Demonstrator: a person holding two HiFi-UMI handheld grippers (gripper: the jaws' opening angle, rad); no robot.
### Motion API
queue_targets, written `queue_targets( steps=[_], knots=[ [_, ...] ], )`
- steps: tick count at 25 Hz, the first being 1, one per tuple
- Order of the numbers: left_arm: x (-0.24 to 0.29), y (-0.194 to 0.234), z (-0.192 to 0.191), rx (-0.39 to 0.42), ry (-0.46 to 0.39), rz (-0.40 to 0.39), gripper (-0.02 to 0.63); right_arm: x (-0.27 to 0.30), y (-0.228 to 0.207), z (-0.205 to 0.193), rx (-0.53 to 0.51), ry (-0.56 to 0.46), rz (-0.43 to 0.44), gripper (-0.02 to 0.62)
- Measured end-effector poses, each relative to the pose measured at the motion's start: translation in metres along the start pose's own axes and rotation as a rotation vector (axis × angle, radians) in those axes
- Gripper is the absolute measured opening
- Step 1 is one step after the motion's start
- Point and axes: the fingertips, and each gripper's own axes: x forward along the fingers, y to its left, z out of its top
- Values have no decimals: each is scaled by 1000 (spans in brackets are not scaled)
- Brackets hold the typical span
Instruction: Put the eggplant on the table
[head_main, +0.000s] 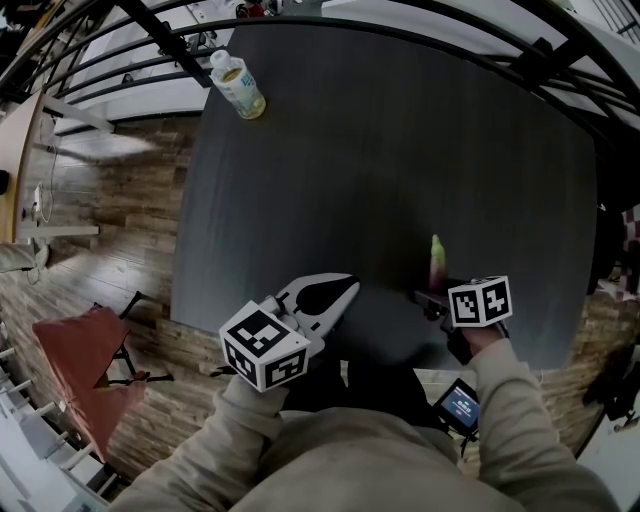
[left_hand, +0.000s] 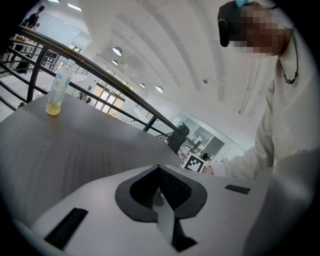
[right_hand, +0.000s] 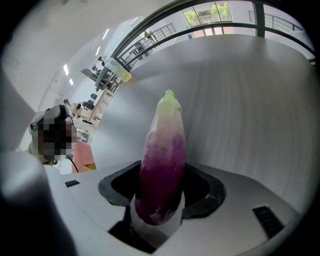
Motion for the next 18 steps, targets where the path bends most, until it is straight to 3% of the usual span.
queue_targets(
  steps=[12,18],
  knots=[
    [2,-5,-5,6,11,-10,6,4,-7,-4,-8,-22,-40,240],
    [-2,-6,-4,12,11,-14,6,7,-3,-6,-5,-30,-30,271]
  ],
)
